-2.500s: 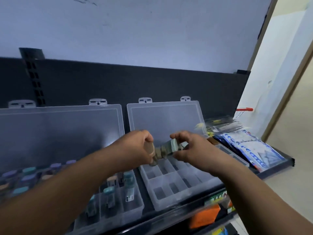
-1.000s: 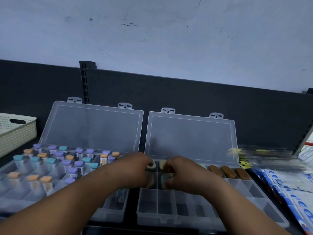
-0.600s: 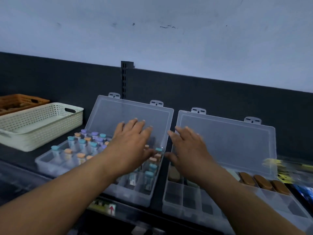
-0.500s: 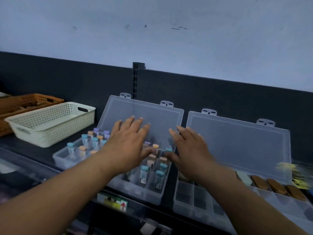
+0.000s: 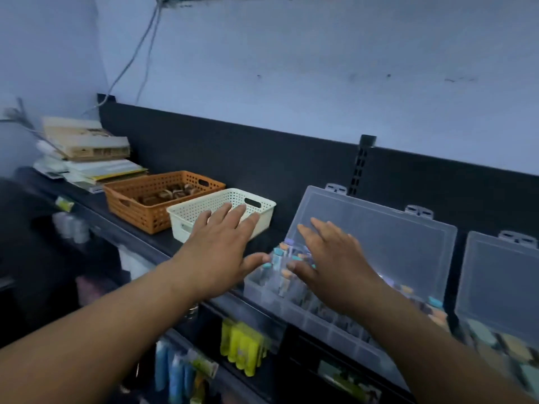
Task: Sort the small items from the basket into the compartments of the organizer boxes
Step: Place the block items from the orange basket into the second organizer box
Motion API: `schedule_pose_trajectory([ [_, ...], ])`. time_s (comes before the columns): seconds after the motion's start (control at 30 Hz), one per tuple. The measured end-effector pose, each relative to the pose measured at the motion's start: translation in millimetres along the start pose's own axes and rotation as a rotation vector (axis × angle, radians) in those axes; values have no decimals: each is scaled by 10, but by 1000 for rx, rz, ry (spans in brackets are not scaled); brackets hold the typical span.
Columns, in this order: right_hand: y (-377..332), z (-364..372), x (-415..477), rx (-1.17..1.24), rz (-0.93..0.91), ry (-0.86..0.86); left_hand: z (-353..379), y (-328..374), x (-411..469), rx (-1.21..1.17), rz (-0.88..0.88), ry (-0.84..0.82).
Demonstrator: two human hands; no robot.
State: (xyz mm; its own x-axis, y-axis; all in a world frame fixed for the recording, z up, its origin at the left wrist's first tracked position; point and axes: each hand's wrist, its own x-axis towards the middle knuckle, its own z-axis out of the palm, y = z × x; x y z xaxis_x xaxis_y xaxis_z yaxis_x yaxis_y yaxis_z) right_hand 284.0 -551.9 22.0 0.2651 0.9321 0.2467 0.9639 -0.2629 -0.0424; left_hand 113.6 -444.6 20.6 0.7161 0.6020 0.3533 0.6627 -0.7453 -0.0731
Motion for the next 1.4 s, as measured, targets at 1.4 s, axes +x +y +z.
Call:
schedule_pose_trajectory([
  [1.4, -1980, 1049, 4080, 142, 73, -225, 1092, -3907, 2121, -277, -19, -238],
])
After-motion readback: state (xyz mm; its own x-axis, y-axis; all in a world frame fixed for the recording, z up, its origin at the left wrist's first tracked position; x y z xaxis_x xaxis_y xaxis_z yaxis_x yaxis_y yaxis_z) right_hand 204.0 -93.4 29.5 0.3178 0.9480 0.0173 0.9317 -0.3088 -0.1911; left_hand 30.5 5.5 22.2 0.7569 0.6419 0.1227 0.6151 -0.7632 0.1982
